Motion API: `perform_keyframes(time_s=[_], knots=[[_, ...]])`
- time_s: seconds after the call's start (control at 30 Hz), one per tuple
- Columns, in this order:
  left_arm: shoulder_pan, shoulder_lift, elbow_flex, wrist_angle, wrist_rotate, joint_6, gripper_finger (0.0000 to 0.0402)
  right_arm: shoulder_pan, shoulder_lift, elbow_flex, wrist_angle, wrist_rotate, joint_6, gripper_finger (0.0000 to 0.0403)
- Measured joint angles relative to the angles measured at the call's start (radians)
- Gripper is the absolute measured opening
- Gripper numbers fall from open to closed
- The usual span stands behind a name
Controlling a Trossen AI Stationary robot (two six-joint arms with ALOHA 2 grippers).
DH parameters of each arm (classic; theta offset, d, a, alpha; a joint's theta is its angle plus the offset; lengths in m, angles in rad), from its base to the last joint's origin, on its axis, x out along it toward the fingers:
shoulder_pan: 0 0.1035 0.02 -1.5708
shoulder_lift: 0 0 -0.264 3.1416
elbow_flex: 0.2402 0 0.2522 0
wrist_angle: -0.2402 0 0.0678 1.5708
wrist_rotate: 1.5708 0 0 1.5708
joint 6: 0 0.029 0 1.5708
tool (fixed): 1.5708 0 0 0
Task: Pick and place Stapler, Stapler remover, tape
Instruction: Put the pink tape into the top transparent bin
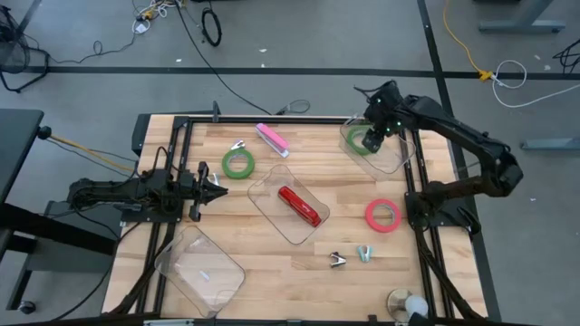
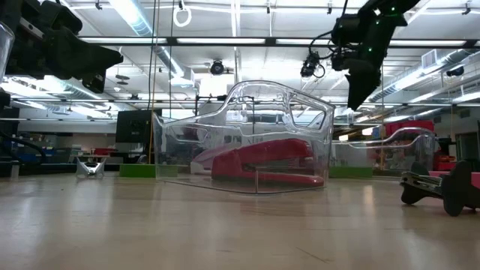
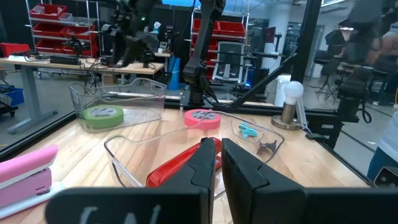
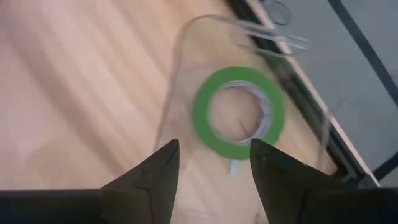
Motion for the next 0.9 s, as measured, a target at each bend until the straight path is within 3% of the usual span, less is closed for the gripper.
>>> perform_keyframes(time_s=[0.17,0.47,0.7,0.9], knots=[[0.0,0.0,0.0,0.0,0.0,0.0,0.003,0.072,-0.001,0.0,-0.04,-0.001,-0.132,0.0197],[0.0,0.0,0.0,0.0,0.0,0.0,0.003,0.214,-0.001,0.0,-0.053,-0.002,-0.516,0.0197],[0.0,0.0,0.0,0.0,0.0,0.0,0.003,0.291,-0.001,0.0,-0.076,-0.168,-0.677,0.0197],[0.0,0.0,0.0,0.0,0.0,0.0,0.003,0.373,0.004,0.0,-0.132,-0.19,-0.748,0.0197]])
